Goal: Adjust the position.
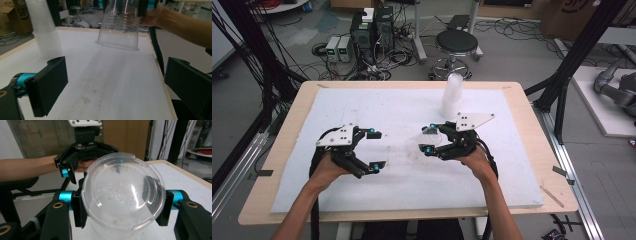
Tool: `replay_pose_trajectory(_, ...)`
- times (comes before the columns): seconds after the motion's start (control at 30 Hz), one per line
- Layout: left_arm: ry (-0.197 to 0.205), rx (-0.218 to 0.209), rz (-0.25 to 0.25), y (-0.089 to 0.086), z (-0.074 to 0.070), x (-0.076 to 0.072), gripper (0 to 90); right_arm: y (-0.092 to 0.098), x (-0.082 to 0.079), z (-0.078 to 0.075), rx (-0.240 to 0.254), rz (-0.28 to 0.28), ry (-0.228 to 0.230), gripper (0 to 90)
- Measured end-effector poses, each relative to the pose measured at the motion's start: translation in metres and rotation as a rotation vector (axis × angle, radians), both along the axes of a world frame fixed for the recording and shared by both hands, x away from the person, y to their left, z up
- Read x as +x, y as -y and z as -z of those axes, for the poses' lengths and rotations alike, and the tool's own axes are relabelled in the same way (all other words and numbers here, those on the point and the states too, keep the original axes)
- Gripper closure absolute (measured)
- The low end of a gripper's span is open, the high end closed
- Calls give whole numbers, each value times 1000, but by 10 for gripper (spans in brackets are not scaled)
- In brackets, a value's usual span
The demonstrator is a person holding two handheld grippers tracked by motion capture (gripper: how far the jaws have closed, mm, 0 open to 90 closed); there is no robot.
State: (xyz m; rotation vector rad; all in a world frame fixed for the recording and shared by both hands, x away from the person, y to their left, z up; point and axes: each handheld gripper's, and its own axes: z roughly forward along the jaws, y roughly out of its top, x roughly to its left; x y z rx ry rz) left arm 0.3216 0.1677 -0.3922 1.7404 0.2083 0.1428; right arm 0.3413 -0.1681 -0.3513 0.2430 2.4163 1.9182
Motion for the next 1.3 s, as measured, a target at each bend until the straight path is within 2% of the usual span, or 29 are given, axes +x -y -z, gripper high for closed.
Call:
replay_pose_trajectory(0.07,7,-8,29,12,-2,4,49,-1,-1,-1,5,-7,0,419)
replay_pose_trajectory(0.1,7,-8,29,12,-2,4,49,-1,-2,-1,5,-14,0,419)
replay_pose_trajectory(0.17,11,-30,67,29,-4,9,49,-2,-3,-2,18,-30,-2,419)
replay_pose_trajectory(0.23,12,-38,75,33,-5,10,49,-3,-3,-2,22,-34,-4,419)
replay_pose_trajectory(0.3,22,-46,107,48,-4,11,49,-5,-3,-2,29,-50,-6,419)
replay_pose_trajectory(0.47,24,-52,126,61,-4,12,49,-11,-4,0,22,-74,-9,419)
replay_pose_trajectory(0.6,33,-45,140,66,-3,12,50,-14,-5,1,22,-87,-10,419)
replay_pose_trajectory(0.67,41,-47,155,67,-3,11,94,-15,-5,1,25,-90,-9,419)
replay_pose_trajectory(0.8,47,-45,167,68,-3,10,120,-15,-5,1,32,-96,-13,419)
replay_pose_trajectory(1.3,30,-47,170,64,-2,10,270,-16,-6,1,54,-115,-15,419)
